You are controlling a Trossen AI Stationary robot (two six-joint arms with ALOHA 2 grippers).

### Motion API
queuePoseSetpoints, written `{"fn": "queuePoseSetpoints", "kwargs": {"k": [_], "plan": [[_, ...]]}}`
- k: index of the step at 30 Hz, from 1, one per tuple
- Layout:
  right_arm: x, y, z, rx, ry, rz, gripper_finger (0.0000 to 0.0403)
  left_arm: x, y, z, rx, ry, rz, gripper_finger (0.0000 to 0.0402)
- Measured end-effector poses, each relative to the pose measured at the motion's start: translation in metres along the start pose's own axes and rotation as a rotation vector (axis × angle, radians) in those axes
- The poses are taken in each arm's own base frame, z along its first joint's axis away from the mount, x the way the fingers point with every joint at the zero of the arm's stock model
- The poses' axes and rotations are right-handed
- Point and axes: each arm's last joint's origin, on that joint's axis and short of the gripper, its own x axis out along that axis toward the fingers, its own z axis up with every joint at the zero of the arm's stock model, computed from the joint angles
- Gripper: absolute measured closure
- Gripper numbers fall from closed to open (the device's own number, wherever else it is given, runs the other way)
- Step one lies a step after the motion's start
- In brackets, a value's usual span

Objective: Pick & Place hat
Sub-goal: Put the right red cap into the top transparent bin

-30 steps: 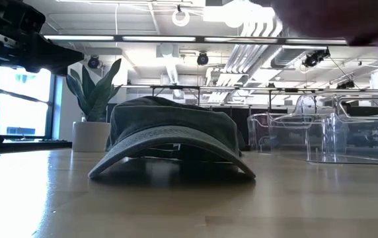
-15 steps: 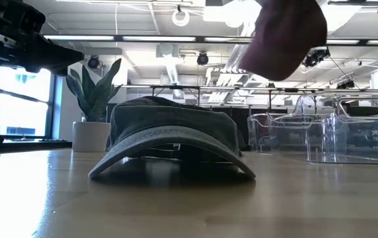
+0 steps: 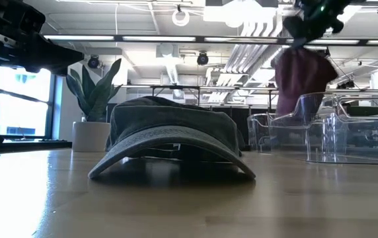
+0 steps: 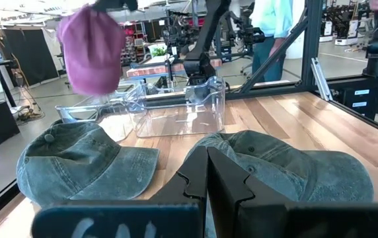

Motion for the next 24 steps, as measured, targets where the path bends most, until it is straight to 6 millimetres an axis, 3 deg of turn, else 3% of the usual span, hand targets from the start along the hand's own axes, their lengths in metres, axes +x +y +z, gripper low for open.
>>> {"fn": "queuePoseSetpoints", "kwargs": {"k": [6, 15, 19, 24], "plan": [[0.03, -0.006, -0.01, 0.021, 0.146, -0.005, 0.0401, 0.0, 0.0, 0.0, 0.0, 0.0, 0.0, 0.0401], [0.03, -0.014, -0.005, 0.059, 0.251, -0.062, 0.0401, 0.0, 0.0, 0.0, 0.0, 0.0, 0.0, 0.0401], [0.05, -0.007, -0.007, 0.053, 0.333, -0.149, 0.0401, 0.0, 0.0, 0.0, 0.0, 0.0, 0.0, 0.0401], [0.088, 0.001, -0.029, 0.014, 0.53, -0.191, 0.0398, 0.0, 0.0, 0.0, 0.0, 0.0, 0.0, 0.0401]]}}
